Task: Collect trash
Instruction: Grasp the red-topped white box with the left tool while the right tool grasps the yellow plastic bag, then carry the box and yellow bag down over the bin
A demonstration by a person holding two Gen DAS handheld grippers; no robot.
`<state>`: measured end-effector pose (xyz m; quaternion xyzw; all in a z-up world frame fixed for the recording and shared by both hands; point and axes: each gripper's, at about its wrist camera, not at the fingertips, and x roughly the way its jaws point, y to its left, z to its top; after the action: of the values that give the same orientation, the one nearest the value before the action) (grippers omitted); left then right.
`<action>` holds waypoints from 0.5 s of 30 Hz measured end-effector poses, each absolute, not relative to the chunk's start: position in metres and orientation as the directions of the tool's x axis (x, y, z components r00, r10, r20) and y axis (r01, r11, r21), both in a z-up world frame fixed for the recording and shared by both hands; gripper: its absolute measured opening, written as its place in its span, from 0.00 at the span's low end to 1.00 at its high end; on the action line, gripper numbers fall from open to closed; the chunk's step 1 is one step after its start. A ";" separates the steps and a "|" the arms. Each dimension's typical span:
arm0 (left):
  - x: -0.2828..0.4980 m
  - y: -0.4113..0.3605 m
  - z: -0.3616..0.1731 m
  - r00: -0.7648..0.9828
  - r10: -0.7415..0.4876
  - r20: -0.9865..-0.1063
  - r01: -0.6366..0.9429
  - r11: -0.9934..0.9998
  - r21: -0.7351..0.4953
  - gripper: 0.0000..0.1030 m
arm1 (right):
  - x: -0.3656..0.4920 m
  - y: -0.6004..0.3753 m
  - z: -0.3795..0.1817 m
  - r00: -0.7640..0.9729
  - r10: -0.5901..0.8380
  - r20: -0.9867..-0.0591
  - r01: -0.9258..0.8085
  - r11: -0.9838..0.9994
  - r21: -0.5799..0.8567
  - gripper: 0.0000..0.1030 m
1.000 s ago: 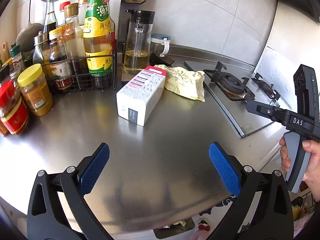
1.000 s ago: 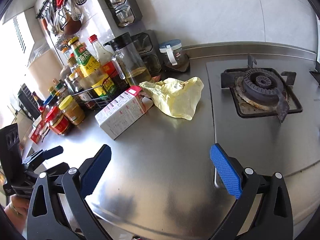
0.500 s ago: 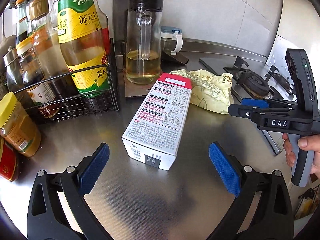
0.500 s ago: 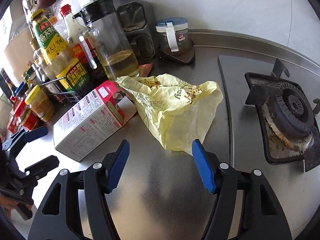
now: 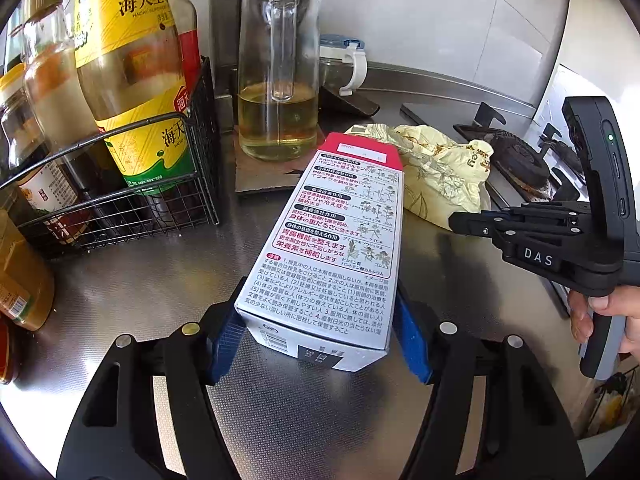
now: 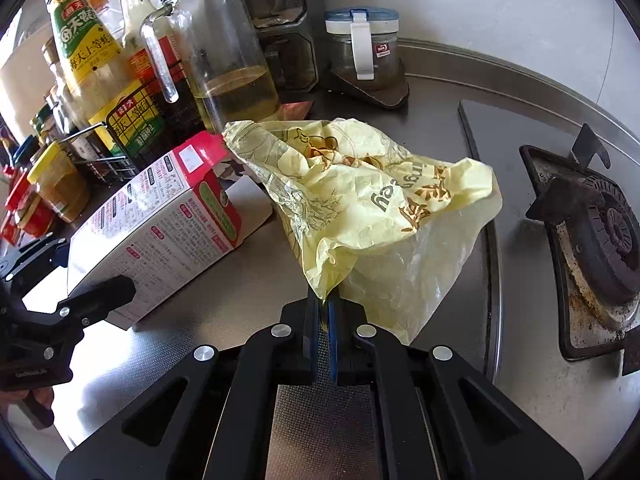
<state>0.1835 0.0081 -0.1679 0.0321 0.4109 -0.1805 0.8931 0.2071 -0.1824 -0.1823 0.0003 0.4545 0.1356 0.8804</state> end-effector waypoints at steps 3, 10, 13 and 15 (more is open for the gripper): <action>0.176 0.007 -0.163 0.607 -0.301 -0.736 0.348 0.933 -0.095 0.60 | 0.198 -0.186 -0.176 0.564 0.248 -0.788 -0.240 0.962 0.131 0.05; 0.143 0.012 -0.135 0.635 -0.329 -0.699 0.346 0.930 -0.124 0.59 | 0.156 -0.202 -0.147 0.615 0.285 -0.735 -0.245 0.955 0.166 0.05; 0.123 0.014 -0.124 0.634 -0.346 -0.692 0.350 0.926 -0.142 0.59 | 0.135 -0.210 -0.133 0.626 0.312 -0.715 -0.247 0.948 0.198 0.05; 0.108 0.014 -0.116 0.639 -0.345 -0.688 0.349 0.927 -0.141 0.59 | 0.121 -0.214 -0.126 0.629 0.325 -0.706 -0.252 0.945 0.211 0.05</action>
<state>0.1079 0.0142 -0.1164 0.0025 0.3795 -0.1916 0.9051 0.1209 -0.2138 -0.1260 0.0460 0.3998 0.1601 0.9014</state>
